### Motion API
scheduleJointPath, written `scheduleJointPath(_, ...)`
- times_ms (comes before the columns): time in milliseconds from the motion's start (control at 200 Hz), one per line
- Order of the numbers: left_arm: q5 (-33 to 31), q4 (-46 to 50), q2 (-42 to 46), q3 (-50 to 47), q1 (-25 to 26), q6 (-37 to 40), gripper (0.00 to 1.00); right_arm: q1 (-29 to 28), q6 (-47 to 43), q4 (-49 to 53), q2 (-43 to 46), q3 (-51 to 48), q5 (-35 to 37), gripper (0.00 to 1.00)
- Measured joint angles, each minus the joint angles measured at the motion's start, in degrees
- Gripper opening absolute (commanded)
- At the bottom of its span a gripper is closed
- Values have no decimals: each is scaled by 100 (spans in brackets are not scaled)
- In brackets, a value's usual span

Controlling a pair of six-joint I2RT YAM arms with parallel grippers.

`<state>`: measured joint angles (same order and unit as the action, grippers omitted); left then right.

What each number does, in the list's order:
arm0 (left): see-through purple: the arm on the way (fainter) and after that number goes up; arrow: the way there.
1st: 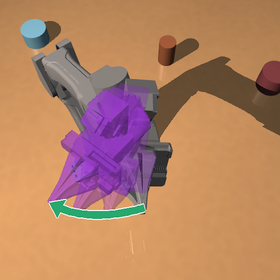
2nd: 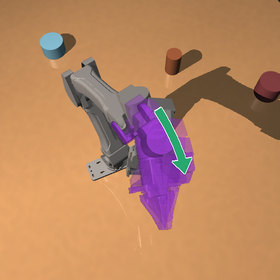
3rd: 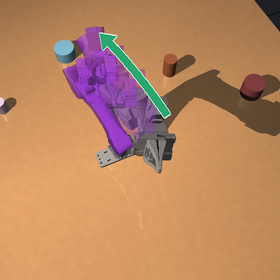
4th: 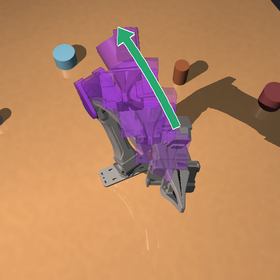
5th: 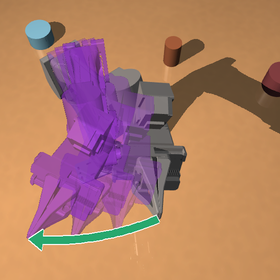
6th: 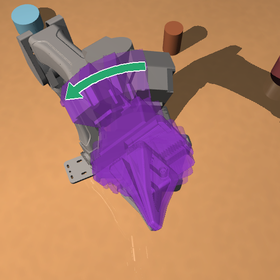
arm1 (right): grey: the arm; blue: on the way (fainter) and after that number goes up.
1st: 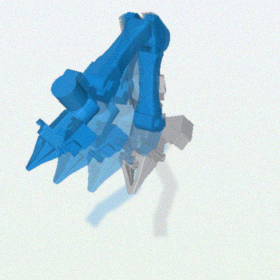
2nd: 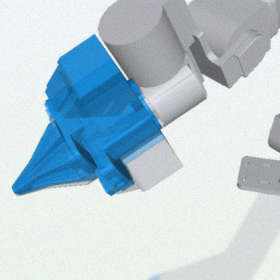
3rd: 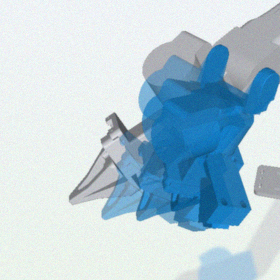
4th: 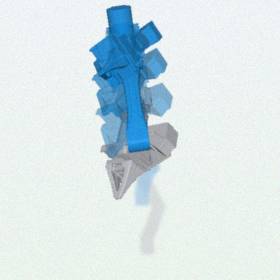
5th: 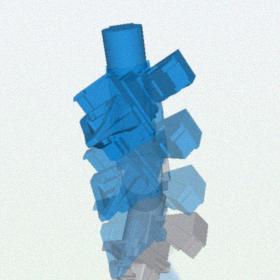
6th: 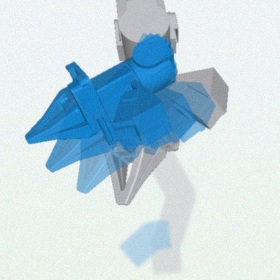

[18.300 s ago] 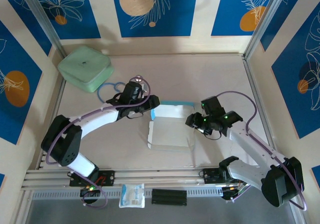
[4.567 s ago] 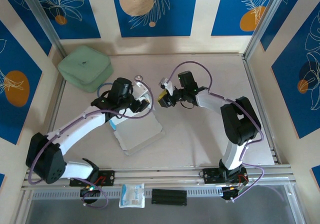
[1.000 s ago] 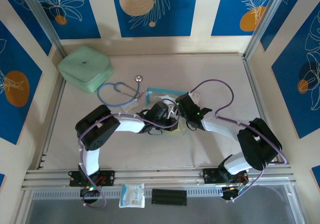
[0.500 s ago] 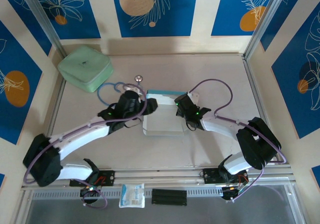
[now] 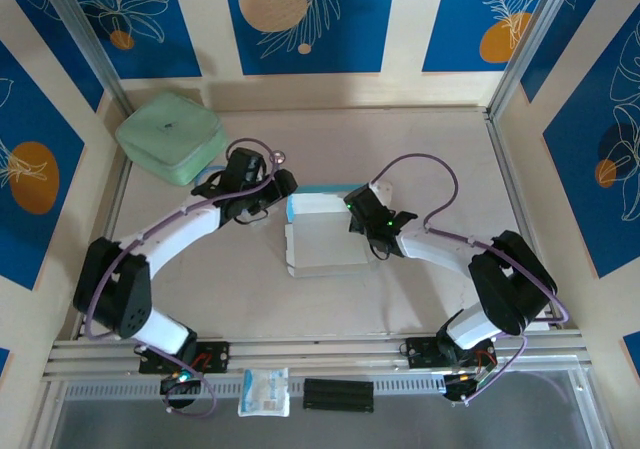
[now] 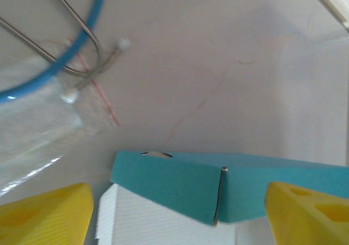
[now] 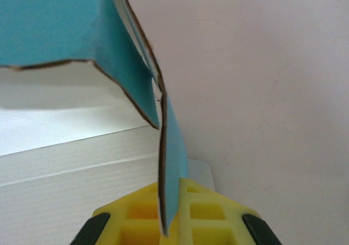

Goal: Fold the paper box

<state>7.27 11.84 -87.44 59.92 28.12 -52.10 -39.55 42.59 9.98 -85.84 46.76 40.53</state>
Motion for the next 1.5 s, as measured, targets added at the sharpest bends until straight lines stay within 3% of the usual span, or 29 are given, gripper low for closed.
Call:
scheduleJointPath(215, 835, -1307, -555, -267, -50, -483, 58, -94, -66, 177, -76, 144, 33, 0)
scheduleJointPath(405, 1036, -1766, -667, -361, -111, -662, 57, -160, 39, 498, -168, 348, 105, 0)
scheduleJointPath(660, 1034, -1781, -667, -391, -105, -608, 57, -212, 140, 544, -387, 590, -352, 32)
scheduleJointPath(870, 1003, -1668, -664, -358, -105, -262, 57, 144, -988, -22, -153, 448, -1932, 41)
scheduleJointPath(1070, 892, -1416, -664, -210, -94, 114, 57, 938, -1869, -11, 1191, 33, -3545, 43)
scheduleJointPath(1256, 861, -1285, -664, -129, -87, 271, 58, 2186, -2616, 87, 2365, -63, -4317, 41)
scheduleJointPath(1376, 857, -1248, -664, -114, -87, 310, 58, 3314, -2924, 101, 2455, -142, -4743, 40)
scheduleJointPath(1501, 857, -1233, -664, -103, -87, 315, 58, 4321, -3276, 153, 1941, -195, -5318, 39)
